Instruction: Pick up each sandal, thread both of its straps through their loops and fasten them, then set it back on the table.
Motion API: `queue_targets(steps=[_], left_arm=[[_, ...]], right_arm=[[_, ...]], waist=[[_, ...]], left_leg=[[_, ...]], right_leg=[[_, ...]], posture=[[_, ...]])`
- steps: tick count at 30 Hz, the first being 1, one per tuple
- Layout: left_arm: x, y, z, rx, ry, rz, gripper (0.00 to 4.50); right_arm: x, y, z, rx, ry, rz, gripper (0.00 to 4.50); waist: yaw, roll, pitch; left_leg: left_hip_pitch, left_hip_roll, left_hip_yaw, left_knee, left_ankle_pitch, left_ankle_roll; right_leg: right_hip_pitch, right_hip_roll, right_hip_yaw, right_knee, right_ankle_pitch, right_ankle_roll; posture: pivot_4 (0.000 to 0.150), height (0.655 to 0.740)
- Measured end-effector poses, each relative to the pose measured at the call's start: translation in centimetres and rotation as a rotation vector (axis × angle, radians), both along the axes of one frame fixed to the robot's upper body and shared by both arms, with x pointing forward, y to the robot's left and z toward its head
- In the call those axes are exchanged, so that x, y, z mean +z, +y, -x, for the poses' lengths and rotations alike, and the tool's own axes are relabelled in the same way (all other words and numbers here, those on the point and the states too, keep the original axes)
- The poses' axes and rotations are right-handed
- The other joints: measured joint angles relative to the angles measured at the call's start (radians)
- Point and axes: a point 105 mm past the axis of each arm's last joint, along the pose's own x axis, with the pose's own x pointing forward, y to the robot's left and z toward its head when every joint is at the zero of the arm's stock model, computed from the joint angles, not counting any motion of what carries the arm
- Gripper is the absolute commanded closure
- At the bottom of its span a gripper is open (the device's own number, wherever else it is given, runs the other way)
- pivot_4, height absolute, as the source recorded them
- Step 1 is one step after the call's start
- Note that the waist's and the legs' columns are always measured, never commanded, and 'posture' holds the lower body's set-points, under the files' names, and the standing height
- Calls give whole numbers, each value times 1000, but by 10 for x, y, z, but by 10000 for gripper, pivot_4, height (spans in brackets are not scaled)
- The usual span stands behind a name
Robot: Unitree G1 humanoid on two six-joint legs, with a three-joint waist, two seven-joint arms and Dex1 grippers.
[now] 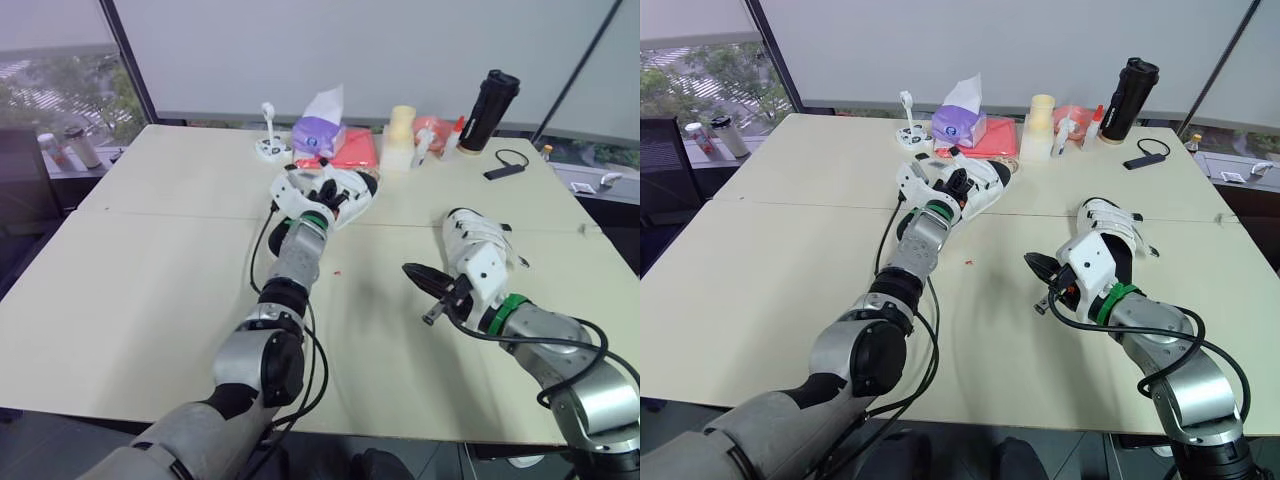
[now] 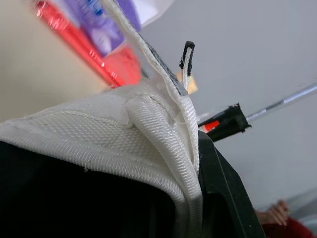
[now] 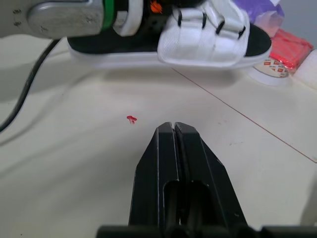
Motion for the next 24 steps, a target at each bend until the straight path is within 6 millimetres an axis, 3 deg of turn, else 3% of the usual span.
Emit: queue_targets(steps=[4, 8, 11, 15, 18, 21, 24], left_arm=[[-31, 6, 0, 72, 137, 1, 44649], [-37, 8, 1, 102, 155, 4, 44649], [-36, 9, 1, 110, 147, -6, 33586], [-36, 9, 1, 113, 141, -36, 12693], [-39, 10, 2, 110, 143, -54, 235], [-38, 7, 2, 72, 133, -96, 235], [-42, 19, 6, 11, 114, -164, 235]], right_arm=[[-6, 0, 1, -8, 13, 13, 45000], [-13, 3, 3, -1, 27, 27, 45000], [-13, 4, 3, 3, 24, 32, 45000], [-14, 5, 4, 10, 21, 37, 45000], [-14, 6, 4, 15, 19, 38, 45000], [-15, 4, 3, 13, 19, 36, 45000], [-17, 4, 3, 13, 21, 36, 45000]], waist=[[-3, 0, 0], [-1, 0, 0], [0, 0, 0], [0, 0, 0], [0, 0, 0], [-2, 1, -1], [-15, 1, -1]], left_leg=[[1, 0, 0, 0, 0, 0], [1, 0, 0, 0, 1, -1], [1, 0, 0, 0, 1, -1], [1, 0, 0, 1, 1, -1], [1, 0, 0, 1, 1, -1], [4, 0, 0, 2, 1, -1], [5, 1, 0, 1, 1, -2]], right_leg=[[0, 0, 0, 1, 0, 0], [0, 0, 0, 1, 0, 0], [0, 0, 0, 1, 0, 0], [0, 0, 0, 1, 0, 0], [1, 0, 0, 2, 0, 0], [3, 0, 0, 3, 0, 0], [3, 1, 1, 4, 0, 0]], posture=[[1500, 7400], [1500, 7400], [1500, 7400], [1500, 7400], [1500, 7400], [1500, 7400], [1500, 7400]])
